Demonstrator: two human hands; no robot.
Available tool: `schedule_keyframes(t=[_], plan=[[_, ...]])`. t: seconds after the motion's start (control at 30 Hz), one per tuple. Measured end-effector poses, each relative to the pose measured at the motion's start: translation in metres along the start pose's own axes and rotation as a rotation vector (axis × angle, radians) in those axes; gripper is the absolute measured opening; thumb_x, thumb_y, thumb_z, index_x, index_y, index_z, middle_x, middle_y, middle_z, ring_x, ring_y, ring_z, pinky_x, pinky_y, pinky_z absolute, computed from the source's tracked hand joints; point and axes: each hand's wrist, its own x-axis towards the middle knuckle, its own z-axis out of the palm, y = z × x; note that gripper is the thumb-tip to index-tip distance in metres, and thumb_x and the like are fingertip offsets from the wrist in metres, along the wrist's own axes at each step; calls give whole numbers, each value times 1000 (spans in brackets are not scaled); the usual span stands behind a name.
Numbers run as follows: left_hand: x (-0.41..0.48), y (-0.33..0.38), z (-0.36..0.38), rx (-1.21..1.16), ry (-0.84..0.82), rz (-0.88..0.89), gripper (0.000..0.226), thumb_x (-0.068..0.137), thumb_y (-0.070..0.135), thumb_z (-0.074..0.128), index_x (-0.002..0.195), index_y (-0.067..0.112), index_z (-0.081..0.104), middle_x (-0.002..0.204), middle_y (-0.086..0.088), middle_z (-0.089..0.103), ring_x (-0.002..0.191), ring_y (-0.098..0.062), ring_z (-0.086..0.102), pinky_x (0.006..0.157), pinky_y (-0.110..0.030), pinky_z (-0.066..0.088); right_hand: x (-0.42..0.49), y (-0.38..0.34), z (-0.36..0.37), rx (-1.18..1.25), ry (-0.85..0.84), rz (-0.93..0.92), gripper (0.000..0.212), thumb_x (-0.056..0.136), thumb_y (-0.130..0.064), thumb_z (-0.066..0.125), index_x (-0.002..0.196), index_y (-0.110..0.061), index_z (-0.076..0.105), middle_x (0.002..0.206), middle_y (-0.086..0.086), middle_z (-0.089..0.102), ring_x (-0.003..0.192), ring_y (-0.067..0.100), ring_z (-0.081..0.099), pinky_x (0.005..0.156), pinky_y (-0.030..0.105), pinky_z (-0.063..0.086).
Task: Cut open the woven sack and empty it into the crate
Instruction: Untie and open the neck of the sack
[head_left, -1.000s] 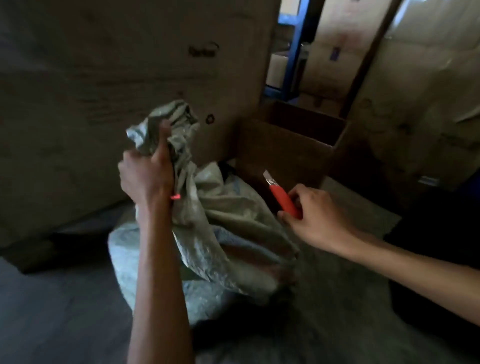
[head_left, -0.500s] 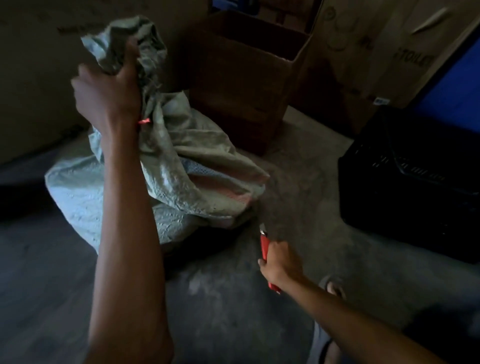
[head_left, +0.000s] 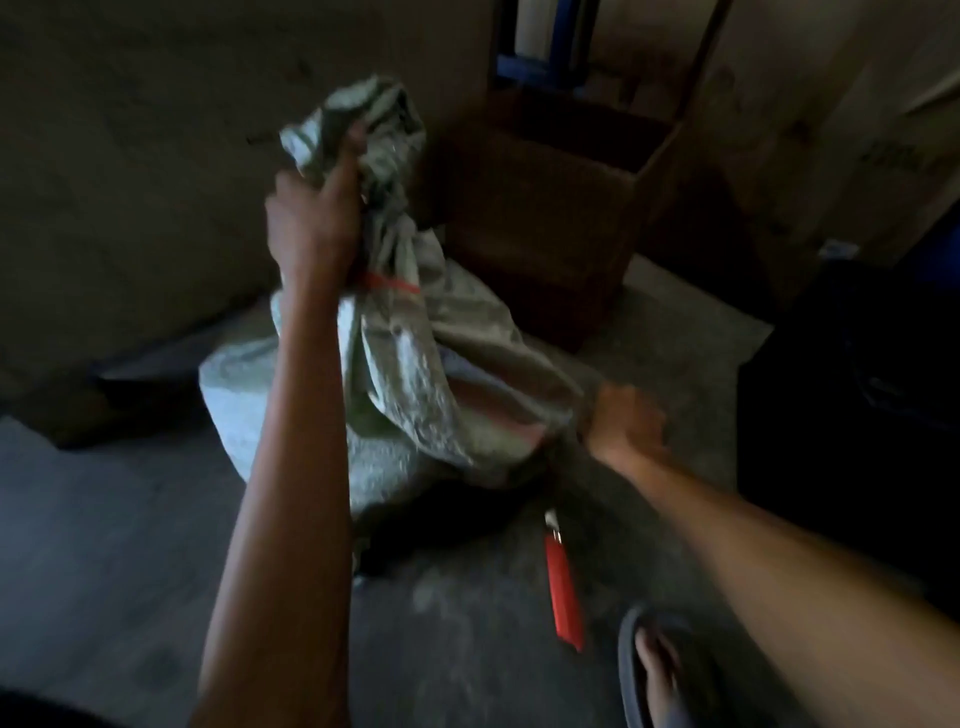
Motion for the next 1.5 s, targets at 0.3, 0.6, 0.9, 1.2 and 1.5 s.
schedule_keyframes(t=[0.3, 0.6, 0.9, 1.2, 1.5], plan=[[10, 100, -28, -124, -12, 177, 100, 66, 85, 49, 139, 18, 62, 140, -9, 63, 131, -24, 57, 112, -38, 44, 59, -125, -251, 1353, -459, -515, 77, 71, -82, 57, 98, -12, 71, 91, 8, 74, 80, 22, 64, 66, 30, 43], [48, 198, -94, 211, 144, 405, 57, 93, 61, 50, 108, 11, 75, 109, -15, 73, 112, -31, 66, 85, -37, 48, 37, -179, -297, 1243, -421, -1083, 22, 89, 6, 61, 106, -6, 68, 80, -2, 71, 64, 5, 67, 59, 14, 54], [69, 184, -129, 356, 266, 452, 51, 89, 62, 64, 95, 14, 82, 76, -10, 75, 70, -24, 72, 70, -42, 63, 80, -167, -298, 712, -634, -1147, 33, 90, -1, 65, 115, -22, 64, 115, 2, 69, 101, 15, 68, 95, 35, 56], [85, 174, -145, 198, 352, 446, 60, 85, 57, 73, 78, -2, 76, 66, -9, 67, 61, -20, 60, 60, -33, 49, 73, -154, -315, 504, -695, -1060, 28, 89, -7, 67, 105, -31, 67, 106, -6, 73, 97, 10, 69, 85, 24, 58], [69, 163, -119, -255, -185, 278, 41, 95, 46, 65, 89, 6, 71, 70, -1, 74, 71, -14, 73, 65, -26, 60, 62, -146, -304, 1000, -905, -979, 23, 98, -20, 50, 106, -19, 71, 99, -3, 78, 90, 10, 75, 75, 24, 60]])
